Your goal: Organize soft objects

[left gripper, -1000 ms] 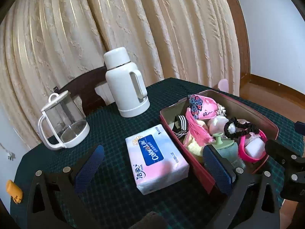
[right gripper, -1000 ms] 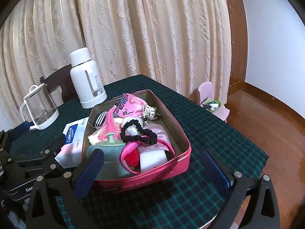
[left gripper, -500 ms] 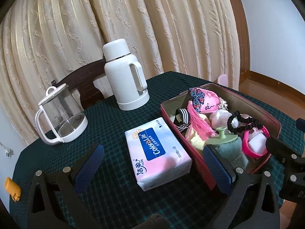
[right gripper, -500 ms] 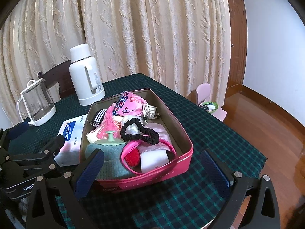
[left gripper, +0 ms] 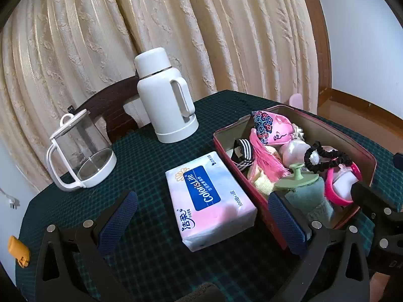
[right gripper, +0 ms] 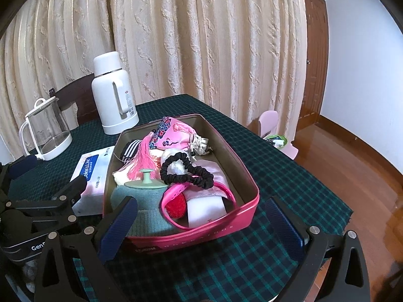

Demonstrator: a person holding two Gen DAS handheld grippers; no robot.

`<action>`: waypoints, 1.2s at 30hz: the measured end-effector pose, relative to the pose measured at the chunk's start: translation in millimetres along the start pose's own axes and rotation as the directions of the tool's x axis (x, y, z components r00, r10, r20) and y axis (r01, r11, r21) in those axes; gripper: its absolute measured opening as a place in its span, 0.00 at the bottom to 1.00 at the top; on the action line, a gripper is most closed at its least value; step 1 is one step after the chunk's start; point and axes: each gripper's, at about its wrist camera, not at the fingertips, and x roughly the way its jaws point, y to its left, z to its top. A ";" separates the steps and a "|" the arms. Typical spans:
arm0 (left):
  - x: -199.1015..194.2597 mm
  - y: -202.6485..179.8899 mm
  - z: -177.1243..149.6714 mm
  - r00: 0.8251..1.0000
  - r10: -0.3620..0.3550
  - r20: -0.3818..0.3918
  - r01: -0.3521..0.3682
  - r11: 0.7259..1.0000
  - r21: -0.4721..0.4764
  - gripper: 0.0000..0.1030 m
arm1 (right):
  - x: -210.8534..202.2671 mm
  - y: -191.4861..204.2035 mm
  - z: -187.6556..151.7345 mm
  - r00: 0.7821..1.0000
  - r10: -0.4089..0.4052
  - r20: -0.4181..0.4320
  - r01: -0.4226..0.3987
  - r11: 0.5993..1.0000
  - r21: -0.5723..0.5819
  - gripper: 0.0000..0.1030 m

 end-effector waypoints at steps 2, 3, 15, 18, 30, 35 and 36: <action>0.2 -0.3 0.2 1.000 0.002 -0.001 -0.002 1.000 0.000 1.00 | 0.2 0.4 0.1 1.000 -0.001 0.000 0.001 1.000 0.001 1.00; 0.8 0.1 0.1 1.000 0.004 -0.003 -0.004 1.000 0.001 1.00 | 0.3 0.4 0.1 1.000 -0.001 0.000 0.001 1.000 0.001 1.00; 2.9 -0.7 0.2 1.000 0.004 -0.003 -0.003 1.000 0.015 1.00 | 1.3 1.6 0.1 1.000 0.001 0.000 -0.001 1.000 -0.001 1.00; 3.3 -1.0 0.3 1.000 0.006 -0.006 -0.006 1.000 0.013 1.00 | 1.4 1.6 0.0 1.000 0.001 0.000 -0.001 1.000 0.001 1.00; 6.2 -3.1 1.7 1.000 0.007 -0.010 -0.007 0.999 0.034 1.00 | 2.8 1.5 0.0 1.000 0.000 -0.001 0.000 1.000 -0.001 1.00; 7.2 -5.7 2.7 1.000 0.006 -0.011 -0.005 0.999 0.046 1.00 | 3.9 -1.1 -0.3 1.000 -0.001 -0.001 0.001 1.000 0.003 1.00; 7.0 -7.3 3.0 1.000 0.006 -0.011 -0.006 0.999 0.048 1.00 | 4.2 -1.7 -0.2 1.000 -0.001 -0.001 0.001 1.000 0.004 1.00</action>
